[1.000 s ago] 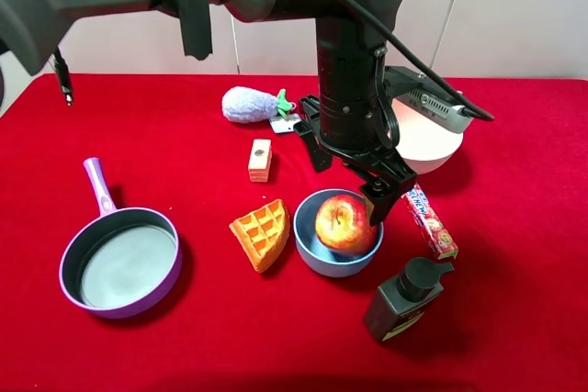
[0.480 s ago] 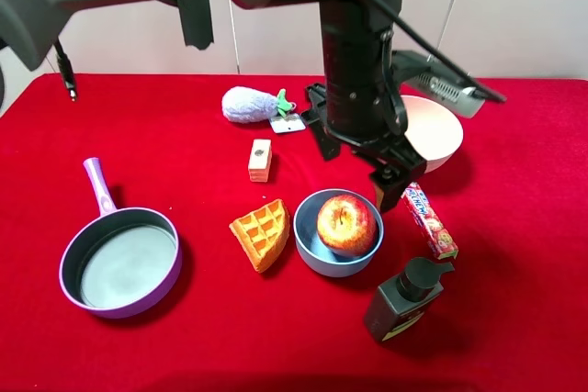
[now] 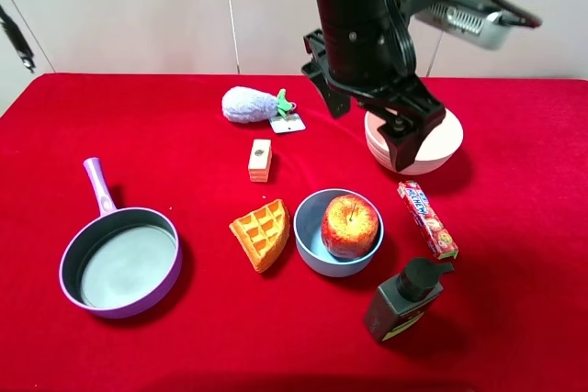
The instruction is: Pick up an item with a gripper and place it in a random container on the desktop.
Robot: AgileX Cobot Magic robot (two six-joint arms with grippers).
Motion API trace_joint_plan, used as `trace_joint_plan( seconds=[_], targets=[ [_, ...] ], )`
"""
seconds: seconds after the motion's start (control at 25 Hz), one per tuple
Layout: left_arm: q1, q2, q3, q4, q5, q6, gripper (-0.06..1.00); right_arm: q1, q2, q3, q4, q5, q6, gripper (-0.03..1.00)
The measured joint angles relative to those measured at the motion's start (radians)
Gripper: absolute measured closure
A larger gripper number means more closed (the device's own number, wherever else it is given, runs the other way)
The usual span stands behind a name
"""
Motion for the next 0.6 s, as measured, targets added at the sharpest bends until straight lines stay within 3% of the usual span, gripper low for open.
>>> trace_joint_plan(
  seconds=[0.6],
  targets=[
    [-0.008, -0.132, 0.012, 0.0, 0.001, 0.0, 0.0, 0.0, 0.0, 0.0, 0.0, 0.0, 0.0, 0.28]
  ],
)
